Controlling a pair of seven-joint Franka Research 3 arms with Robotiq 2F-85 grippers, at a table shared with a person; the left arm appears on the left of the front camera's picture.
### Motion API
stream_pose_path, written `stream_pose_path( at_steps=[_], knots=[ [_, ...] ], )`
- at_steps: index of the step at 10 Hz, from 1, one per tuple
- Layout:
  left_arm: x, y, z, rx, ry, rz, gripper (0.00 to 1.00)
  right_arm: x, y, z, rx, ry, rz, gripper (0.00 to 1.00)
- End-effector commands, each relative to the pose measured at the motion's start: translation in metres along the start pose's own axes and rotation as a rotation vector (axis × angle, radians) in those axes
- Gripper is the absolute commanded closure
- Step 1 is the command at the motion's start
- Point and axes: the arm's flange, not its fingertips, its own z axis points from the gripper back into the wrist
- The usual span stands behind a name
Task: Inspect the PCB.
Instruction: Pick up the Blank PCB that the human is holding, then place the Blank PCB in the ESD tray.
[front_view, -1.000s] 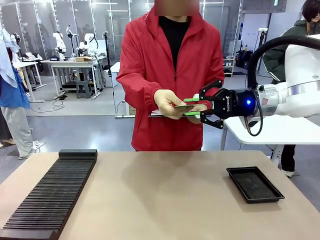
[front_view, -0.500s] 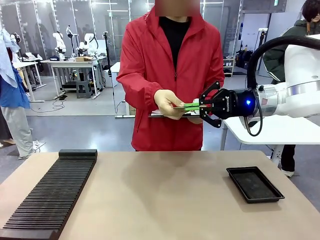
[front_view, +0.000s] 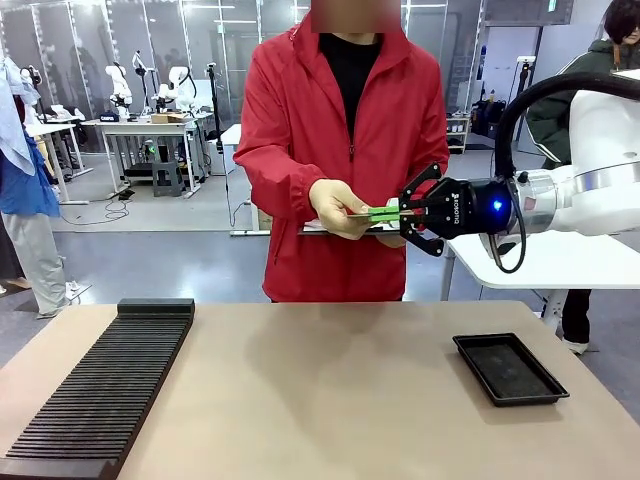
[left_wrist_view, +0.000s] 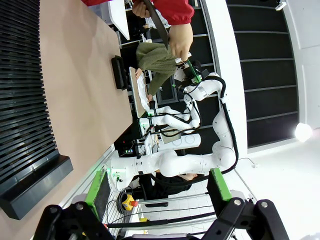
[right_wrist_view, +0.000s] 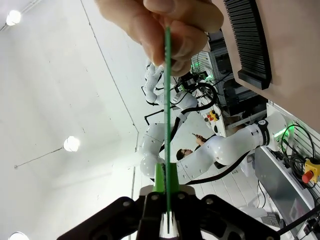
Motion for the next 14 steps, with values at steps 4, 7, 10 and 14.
stream_pose_path(
  at_steps=[4,7,10,14],
  knots=[
    [0.0009,-0.0018,0.0014,0.003,0.000,0.005,0.00,-0.0002,0.0005,-0.0012,-0.001,0.002,0.001,1.00],
    [0.0009,-0.0018,0.0014,0.003,0.000,0.005,0.00,-0.0002,0.0005,-0.0012,-0.001,0.002,0.001,1.00],
    [0.0009,-0.0018,0.0014,0.003,0.000,0.005,0.00,-0.0002,0.0005,-0.0012,-0.001,0.002,0.001,1.00],
    [0.0009,-0.0018,0.0014,0.003,0.000,0.005,0.00,-0.0002,0.0005,-0.0012,-0.001,0.002,0.001,1.00]
  ],
)
